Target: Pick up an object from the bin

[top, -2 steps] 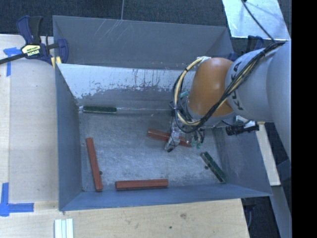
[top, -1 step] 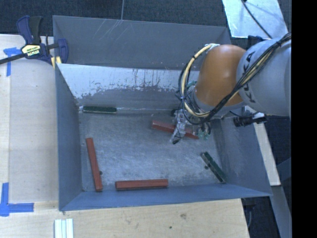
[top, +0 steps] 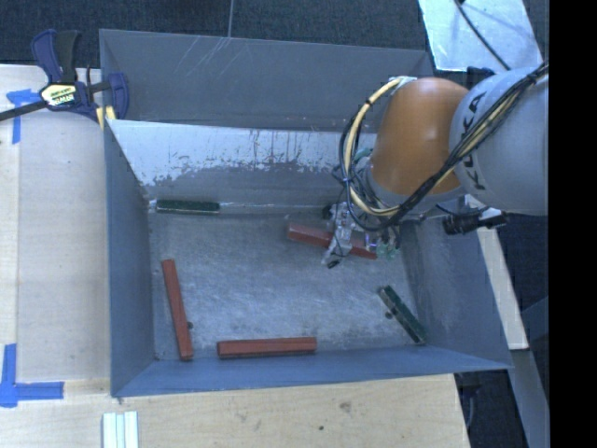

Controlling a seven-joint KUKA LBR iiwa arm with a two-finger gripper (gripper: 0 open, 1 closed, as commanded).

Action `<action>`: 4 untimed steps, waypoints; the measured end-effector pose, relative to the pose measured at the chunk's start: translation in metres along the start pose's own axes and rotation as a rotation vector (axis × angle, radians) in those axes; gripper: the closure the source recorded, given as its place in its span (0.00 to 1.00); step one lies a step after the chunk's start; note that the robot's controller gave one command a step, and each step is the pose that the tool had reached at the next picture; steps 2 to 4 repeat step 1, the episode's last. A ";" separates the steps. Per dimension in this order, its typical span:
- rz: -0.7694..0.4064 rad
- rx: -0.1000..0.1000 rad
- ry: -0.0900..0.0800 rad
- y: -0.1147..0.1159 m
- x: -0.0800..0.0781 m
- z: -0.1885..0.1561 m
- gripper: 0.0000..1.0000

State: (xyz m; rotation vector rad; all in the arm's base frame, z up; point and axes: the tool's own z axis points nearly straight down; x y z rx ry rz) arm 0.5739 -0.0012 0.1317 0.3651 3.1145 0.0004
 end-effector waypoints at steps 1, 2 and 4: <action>-0.004 -0.001 -0.002 0.000 -0.002 -0.047 1.00; -0.004 -0.001 -0.002 0.000 -0.002 -0.047 1.00; -0.004 -0.001 -0.002 0.000 -0.002 -0.047 1.00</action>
Offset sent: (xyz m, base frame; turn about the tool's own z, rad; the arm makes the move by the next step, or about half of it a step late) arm 0.0000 0.0001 0.0440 0.0000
